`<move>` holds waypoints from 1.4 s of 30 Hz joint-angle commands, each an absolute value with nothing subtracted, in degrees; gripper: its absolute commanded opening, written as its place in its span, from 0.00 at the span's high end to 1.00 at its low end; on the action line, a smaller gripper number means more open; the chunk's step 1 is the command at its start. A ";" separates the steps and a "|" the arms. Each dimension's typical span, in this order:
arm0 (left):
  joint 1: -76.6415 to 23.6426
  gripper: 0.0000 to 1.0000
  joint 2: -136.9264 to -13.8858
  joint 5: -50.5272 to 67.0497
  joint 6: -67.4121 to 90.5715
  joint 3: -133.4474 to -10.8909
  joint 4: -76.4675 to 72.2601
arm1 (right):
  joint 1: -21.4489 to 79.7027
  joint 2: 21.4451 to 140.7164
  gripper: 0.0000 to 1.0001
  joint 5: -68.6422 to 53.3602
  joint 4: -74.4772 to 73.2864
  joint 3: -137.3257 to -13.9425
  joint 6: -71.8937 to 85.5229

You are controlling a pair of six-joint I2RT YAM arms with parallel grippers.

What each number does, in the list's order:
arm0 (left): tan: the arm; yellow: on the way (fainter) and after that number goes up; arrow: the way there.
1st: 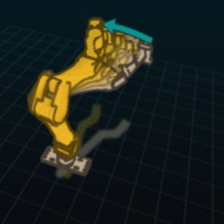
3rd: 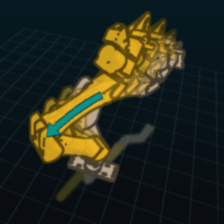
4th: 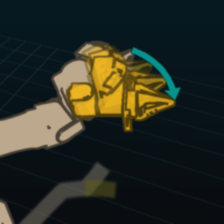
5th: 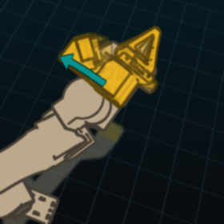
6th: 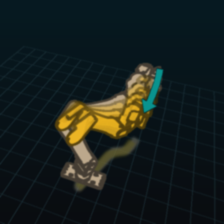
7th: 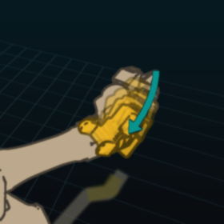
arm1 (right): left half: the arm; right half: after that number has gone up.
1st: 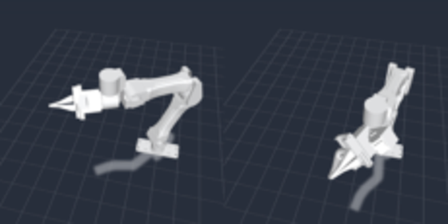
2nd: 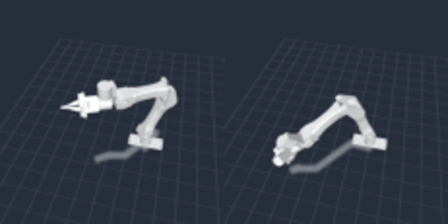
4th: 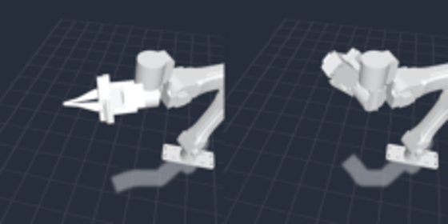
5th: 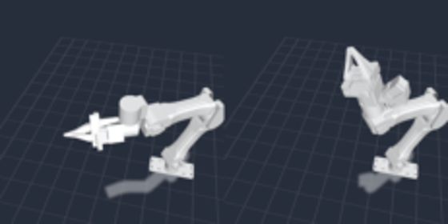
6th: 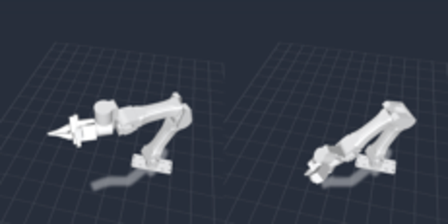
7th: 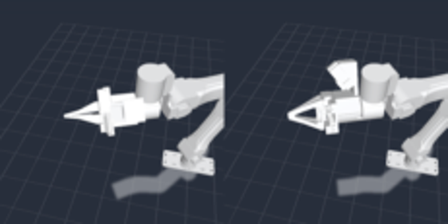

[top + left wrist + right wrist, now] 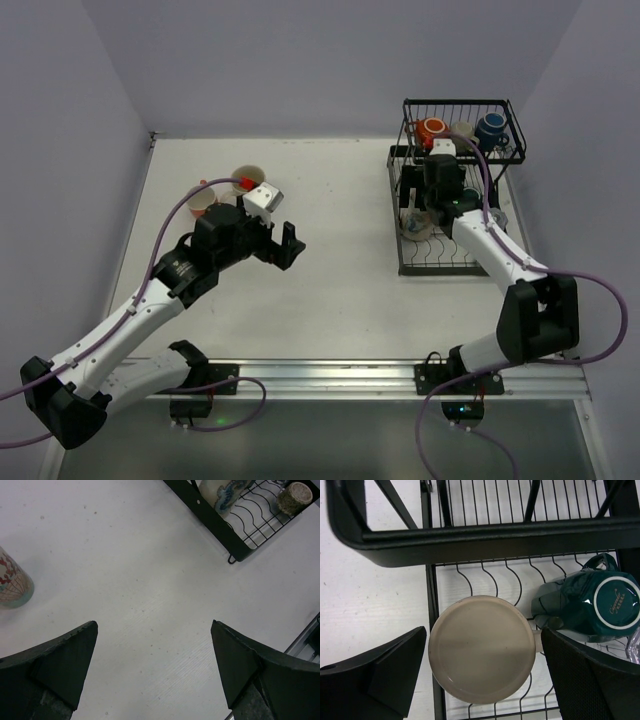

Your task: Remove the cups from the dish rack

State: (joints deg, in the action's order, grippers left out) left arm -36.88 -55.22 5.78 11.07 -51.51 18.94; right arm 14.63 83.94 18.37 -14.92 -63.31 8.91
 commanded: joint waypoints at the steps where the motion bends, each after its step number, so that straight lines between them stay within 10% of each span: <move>1: -36.74 0.00 -55.28 4.93 9.58 -51.15 16.88 | 13.97 85.16 0.01 17.49 -11.34 -64.07 8.00; 12: -36.74 0.00 -56.25 4.48 10.72 -51.15 17.14 | 13.97 87.28 0.19 18.02 -10.37 -63.20 8.35; 15: -36.74 0.00 -56.34 4.92 11.77 -51.24 16.88 | 14.06 85.09 0.67 19.76 -8.35 -61.35 8.96; 22: -36.83 0.00 -57.57 9.74 16.25 -52.21 14.86 | 14.06 75.77 0.94 19.87 -5.80 -58.98 10.63; 42: -40.87 0.01 -75.93 24.61 39.81 -41.66 -36.81 | 13.98 52.74 1.00 3.62 -2.82 -50.10 28.72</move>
